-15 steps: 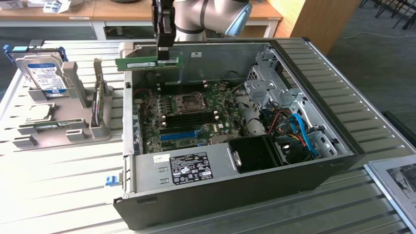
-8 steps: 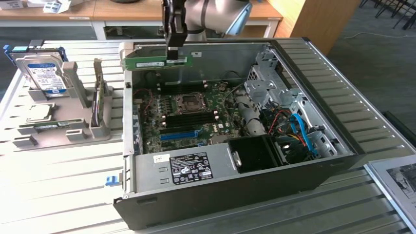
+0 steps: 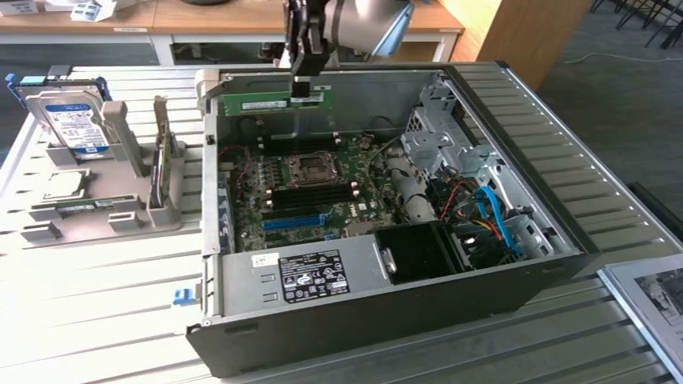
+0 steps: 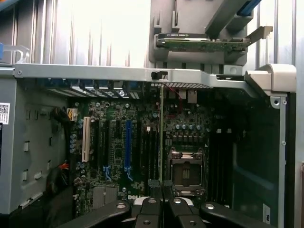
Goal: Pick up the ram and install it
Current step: 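Pick up the ram and move it above insertion slot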
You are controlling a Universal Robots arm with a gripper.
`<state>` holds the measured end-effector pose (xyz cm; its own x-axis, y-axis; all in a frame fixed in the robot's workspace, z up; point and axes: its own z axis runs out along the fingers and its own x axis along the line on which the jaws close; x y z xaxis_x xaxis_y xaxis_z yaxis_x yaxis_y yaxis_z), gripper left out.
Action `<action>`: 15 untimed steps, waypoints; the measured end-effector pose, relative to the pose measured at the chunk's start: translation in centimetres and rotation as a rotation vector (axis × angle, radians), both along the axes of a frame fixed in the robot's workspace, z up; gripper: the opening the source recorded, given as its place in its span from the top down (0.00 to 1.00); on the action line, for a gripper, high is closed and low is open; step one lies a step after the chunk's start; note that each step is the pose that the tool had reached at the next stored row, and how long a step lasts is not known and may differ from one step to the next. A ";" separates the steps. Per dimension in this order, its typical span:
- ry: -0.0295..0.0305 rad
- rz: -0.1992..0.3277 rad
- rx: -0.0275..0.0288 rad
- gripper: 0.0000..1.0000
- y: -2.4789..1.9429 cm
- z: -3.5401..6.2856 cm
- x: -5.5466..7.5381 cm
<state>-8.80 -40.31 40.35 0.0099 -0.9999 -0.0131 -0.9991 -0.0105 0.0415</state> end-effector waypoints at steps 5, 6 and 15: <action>0.0000 0.000 0.0000 0.88 0.00 0.00 1.3; 0.0000 0.000 -0.0001 0.88 0.00 0.00 1.6; 0.0000 0.000 0.0000 0.88 0.00 0.00 3.5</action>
<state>-5.27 -40.31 40.35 0.0100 -0.9999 -0.0131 -0.9991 -0.0106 0.0415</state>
